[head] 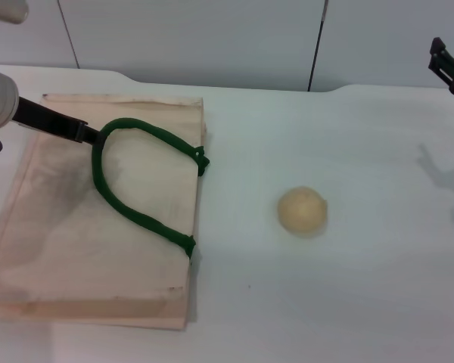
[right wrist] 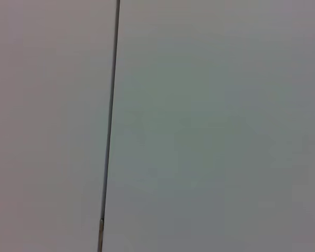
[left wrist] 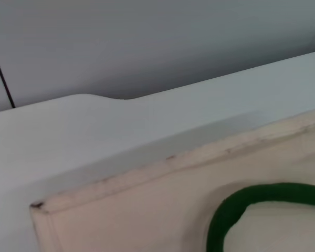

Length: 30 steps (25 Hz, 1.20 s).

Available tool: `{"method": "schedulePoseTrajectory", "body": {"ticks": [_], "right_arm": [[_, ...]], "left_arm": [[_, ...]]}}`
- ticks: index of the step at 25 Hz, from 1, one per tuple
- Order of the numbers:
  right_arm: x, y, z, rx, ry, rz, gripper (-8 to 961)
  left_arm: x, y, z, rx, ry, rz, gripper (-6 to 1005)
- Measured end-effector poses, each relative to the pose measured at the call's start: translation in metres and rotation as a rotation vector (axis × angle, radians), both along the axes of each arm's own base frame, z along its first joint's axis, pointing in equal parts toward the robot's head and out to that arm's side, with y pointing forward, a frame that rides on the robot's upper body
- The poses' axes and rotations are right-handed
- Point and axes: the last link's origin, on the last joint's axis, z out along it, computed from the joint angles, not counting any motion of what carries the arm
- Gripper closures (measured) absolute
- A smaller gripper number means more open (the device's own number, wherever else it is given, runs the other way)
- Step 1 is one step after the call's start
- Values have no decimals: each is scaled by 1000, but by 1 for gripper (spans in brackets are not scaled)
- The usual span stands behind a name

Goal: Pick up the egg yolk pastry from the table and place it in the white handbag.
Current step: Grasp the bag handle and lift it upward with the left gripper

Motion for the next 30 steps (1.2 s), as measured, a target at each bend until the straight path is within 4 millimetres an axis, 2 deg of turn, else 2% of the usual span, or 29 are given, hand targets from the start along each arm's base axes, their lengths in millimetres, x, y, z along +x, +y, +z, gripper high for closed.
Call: {"method": "schedulePoseTrajectory", "body": {"ticks": [20, 30], "right_arm": [[-3, -1, -2, -8, -5, 10, 118], [-6, -1, -2, -7, -3, 18, 117]], "left_arm": [[-10, 4, -11, -4, 7, 20, 461], [-10, 9, -9, 14, 25, 20, 465]]}}
